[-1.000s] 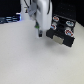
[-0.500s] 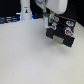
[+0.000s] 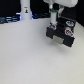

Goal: Open the kcup holder, insert the kcup into the holder, and close the kcup holder

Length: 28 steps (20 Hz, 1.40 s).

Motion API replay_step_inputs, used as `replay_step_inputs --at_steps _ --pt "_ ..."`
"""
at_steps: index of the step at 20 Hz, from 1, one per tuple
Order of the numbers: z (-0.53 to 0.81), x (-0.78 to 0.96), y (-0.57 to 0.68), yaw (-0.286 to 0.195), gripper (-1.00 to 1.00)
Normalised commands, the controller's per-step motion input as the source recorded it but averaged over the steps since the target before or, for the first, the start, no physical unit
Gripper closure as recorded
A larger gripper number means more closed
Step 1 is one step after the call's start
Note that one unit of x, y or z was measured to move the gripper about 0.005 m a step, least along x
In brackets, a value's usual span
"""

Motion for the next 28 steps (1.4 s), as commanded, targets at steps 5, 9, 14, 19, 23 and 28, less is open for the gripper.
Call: replay_step_inputs --at_steps 5,9,14,19,23,28 --pt "0.17 0.27 0.67 0.012 1.00" --pt "0.03 0.15 0.60 0.034 1.00" --pt "-0.05 0.11 0.38 0.030 1.00" --pt "-0.11 0.07 0.17 0.023 1.00" --pt "-0.10 0.25 0.11 0.016 1.00" --pt "-0.20 0.04 0.06 0.017 1.00"
